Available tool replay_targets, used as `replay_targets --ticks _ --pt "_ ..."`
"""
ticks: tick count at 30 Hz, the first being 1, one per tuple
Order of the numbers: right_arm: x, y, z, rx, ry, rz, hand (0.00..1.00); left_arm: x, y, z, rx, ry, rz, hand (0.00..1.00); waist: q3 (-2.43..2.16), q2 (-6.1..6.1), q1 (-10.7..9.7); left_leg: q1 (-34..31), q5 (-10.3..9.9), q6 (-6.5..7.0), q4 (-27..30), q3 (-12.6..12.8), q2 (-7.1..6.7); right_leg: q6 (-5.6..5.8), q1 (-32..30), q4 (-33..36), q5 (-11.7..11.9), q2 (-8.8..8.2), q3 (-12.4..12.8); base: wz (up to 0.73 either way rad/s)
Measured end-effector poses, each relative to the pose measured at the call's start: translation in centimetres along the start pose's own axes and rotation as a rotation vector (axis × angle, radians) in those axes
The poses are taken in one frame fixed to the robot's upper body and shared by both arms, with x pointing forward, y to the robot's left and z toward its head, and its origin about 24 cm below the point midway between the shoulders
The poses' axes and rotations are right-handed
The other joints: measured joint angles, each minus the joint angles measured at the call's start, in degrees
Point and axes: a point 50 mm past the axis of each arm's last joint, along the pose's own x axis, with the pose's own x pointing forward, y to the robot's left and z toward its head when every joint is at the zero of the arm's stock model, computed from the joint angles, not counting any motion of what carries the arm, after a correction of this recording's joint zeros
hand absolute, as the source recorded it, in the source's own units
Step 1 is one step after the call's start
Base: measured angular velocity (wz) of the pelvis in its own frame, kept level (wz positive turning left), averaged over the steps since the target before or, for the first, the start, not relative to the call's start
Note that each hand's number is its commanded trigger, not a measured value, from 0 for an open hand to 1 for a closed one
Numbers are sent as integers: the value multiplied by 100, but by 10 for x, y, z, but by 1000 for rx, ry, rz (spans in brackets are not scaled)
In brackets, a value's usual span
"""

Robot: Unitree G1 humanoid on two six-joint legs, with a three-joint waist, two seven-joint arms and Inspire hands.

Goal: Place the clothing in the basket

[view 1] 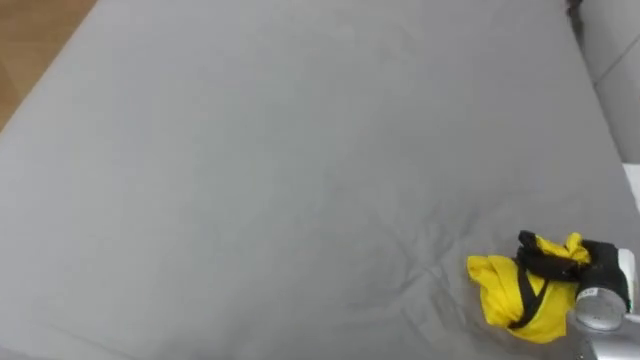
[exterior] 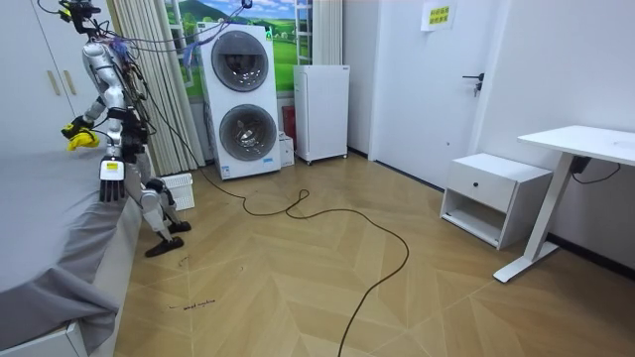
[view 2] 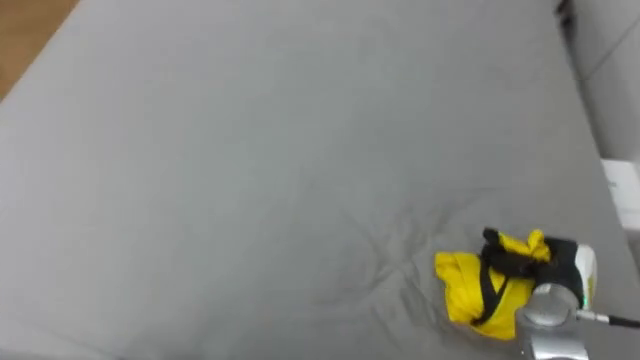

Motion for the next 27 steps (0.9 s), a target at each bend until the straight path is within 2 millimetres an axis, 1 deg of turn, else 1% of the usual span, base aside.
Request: replay_targets --ticks 1,2,3,4,5,6,7,8,9,10,11,12,13,14,15,16,17,18,19,20,21,22,23,25,26,27 --pt "-2 -3 0 6 -8 -5 100 -1 1 -3 -10 9 2 0 0 -1 -85 51 -2 2 -4 75 5 0 21 4 0 3 57 -27" --pt "-2 -4 2 11 -14 -10 100 -1 1 -5 -12 16 3 0 0 -1 -113 76 -2 2 -3 100 8 -1 21 3 1 9 123 -35" --pt "-2 -7 7 28 -30 -21 100 -2 3 -9 -20 36 9 0 1 -2 -164 136 -2 2 -8 228 22 -1 16 10 2 18 246 -42" --pt "-2 -11 11 47 -49 -31 100 -3 6 -13 -30 54 17 0 2 -5 -234 205 -2 2 -11 286 28 7 48 11 11 28 341 -39" --pt "-2 -13 12 56 -56 -38 100 -3 6 -15 -32 63 19 0 4 -7 -274 240 -3 2 -13 310 32 10 77 3 14 28 360 -22" --pt "-2 -16 15 74 -69 -51 100 -4 8 -19 -34 82 24 0 3 -9 -395 275 -9 6 -12 356 36 12 99 11 14 31 389 -10" --pt "-3 -21 17 98 -81 -66 100 -4 10 -20 -32 89 30 0 10 -20 -481 280 -9 7 -12 368 56 16 96 10 17 48 432 -6" --pt "-4 -22 17 109 -83 -73 100 -4 10 -21 -31 93 33 0 12 -22 -512 282 -10 7 -14 387 80 19 88 11 20 59 465 -15" --pt "-6 -26 14 128 -75 -90 100 -4 11 -22 -29 103 42 0 15 -22 -532 305 -13 4 -13 468 87 18 82 5 37 77 543 -27" --pt "-7 -29 8 131 -59 -107 100 -4 11 -24 -27 115 51 0 17 -18 -544 338 -30 0 -14 560 113 16 81 8 47 96 621 -31" --pt "-8 -31 5 128 -51 -114 100 -5 11 -25 -24 122 53 0 19 -9 -561 347 -47 0 -12 569 122 16 81 6 53 108 640 -23" --pt "-10 -34 -3 113 -32 -127 100 -5 12 -26 -13 132 57 0 26 15 -638 356 -105 -5 -13 596 168 12 81 4 60 146 654 -15" --pt "-13 -37 -14 101 -5 -133 100 -5 13 -28 -7 142 64 0 29 11 -677 377 -114 -7 -13 645 190 3 80 4 77 164 692 -17" --pt "-15 -38 -19 99 10 -137 100 -6 14 -30 -4 149 67 0 29 11 -677 398 -118 -12 -13 691 191 -1 81 4 86 175 739 -31" --pt "-18 -40 -29 110 41 -151 100 -7 15 -34 -1 162 75 0 33 26 -707 437 -138 -26 -12 768 195 -9 83 4 99 196 828 -37" --pt "-22 -43 -38 118 71 -163 100 -7 16 -37 -6 177 82 0 37 36 -757 453 -144 -28 -12 833 213 -17 75 0 114 218 906 -34" --pt "-24 -44 -42 122 85 -169 100 -7 17 -38 -7 185 84 0 42 41 -787 456 -145 -30 -12 853 222 -21 68 0 122 231 943 -26" --pt "-27 -46 -51 127 111 -179 100 -8 17 -39 -9 203 88 0 57 57 -860 461 -147 -32 -9 898 237 -28 56 2 133 245 983 -26" --pt "-30 -50 -58 127 134 -191 100 -8 17 -41 -8 214 90 0 75 87 -880 465 -154 -44 -3 984 268 -33 30 8 151 265 1057 -28" --pt "-31 -52 -62 127 148 -198 100 -8 17 -41 -6 220 89 0 86 106 -889 464 -155 -45 -3 1018 292 -32 10 10 163 276 1100 -29" --pt "-32 -54 -69 128 178 -208 100 -8 17 -43 -4 231 88 0 110 136 -962 455 -156 -45 -5 1067 293 -31 -20 8 178 291 1146 -27" --pt "-34 -55 -77 138 217 -216 100 -9 18 -46 -2 243 87 0 117 163 -1011 454 -162 -49 -9 1128 300 -30 -56 13 193 314 1224 -30" --pt "-35 -57 -82 147 237 -221 100 -10 18 -47 -1 249 87 0 112 178 -1020 454 -174 -55 -10 1159 317 -32 -74 15 205 332 1274 -30" --pt "-37 -61 -93 167 290 -250 100 -11 18 -53 6 279 87 0 121 242 -1147 446 -210 -68 -10 1302 389 -38 -133 28 237 370 1380 -30" --pt "-38 -62 -95 171 300 -257 100 -11 18 -55 6 287 86 0 119 258 -1160 443 -214 -70 -9 1323 397 -38 -152 26 253 384 1429 -29" --pt "-39 -64 -99 187 323 -270 100 -12 18 -57 7 300 86 0 121 291 -1219 421 -230 -75 -5 1360 403 -38 -188 25 275 403 1471 -24"
